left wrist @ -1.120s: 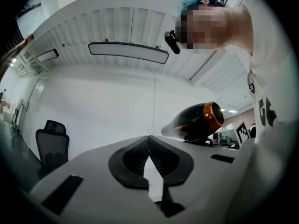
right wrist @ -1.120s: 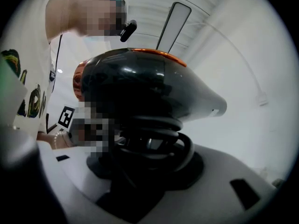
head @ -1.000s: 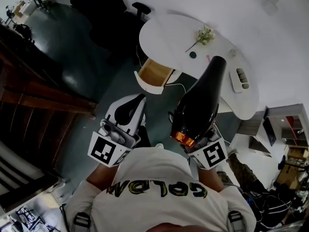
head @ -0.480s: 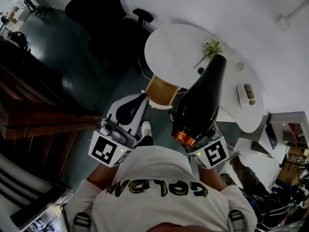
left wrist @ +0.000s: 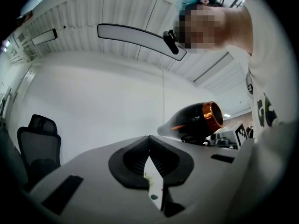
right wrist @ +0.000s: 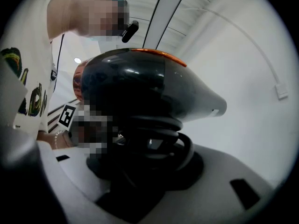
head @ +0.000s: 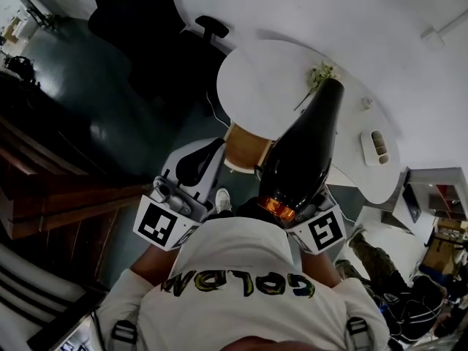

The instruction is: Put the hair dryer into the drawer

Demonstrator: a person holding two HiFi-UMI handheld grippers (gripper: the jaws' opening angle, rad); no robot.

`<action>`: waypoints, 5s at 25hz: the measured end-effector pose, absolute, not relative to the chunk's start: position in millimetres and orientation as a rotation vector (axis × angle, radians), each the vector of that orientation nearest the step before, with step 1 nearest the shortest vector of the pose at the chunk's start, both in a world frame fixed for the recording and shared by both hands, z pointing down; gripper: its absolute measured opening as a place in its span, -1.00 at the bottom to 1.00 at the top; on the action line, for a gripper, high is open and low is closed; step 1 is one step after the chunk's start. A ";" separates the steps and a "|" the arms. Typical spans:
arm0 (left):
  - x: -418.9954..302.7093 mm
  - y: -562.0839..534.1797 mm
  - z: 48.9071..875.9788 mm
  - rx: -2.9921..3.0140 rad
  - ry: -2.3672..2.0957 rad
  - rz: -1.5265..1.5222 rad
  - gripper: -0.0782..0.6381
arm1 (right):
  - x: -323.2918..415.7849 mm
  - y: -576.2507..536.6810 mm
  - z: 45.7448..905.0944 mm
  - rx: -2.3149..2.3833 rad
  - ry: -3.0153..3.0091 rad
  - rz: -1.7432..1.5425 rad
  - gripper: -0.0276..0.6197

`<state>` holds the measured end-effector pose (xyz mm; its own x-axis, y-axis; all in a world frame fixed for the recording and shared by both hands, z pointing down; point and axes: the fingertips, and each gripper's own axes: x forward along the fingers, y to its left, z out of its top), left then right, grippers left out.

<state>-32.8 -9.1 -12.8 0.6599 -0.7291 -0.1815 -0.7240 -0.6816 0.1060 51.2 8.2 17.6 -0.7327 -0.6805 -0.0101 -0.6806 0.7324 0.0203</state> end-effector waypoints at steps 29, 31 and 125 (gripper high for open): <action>20.6 -41.8 55.5 2.737 -1.190 -0.177 -0.75 | 102.1 -18.2 85.3 -1.092 3.046 -0.178 -0.17; 27.6 -49.2 75.3 2.726 -1.184 -0.151 -0.75 | 109.0 -24.7 104.0 -1.078 3.071 -0.194 -0.17; -72.8 -93.9 545.4 2.501 -0.593 1.130 -0.75 | 13.2 -46.6 608.3 -0.720 4.197 -1.136 -0.18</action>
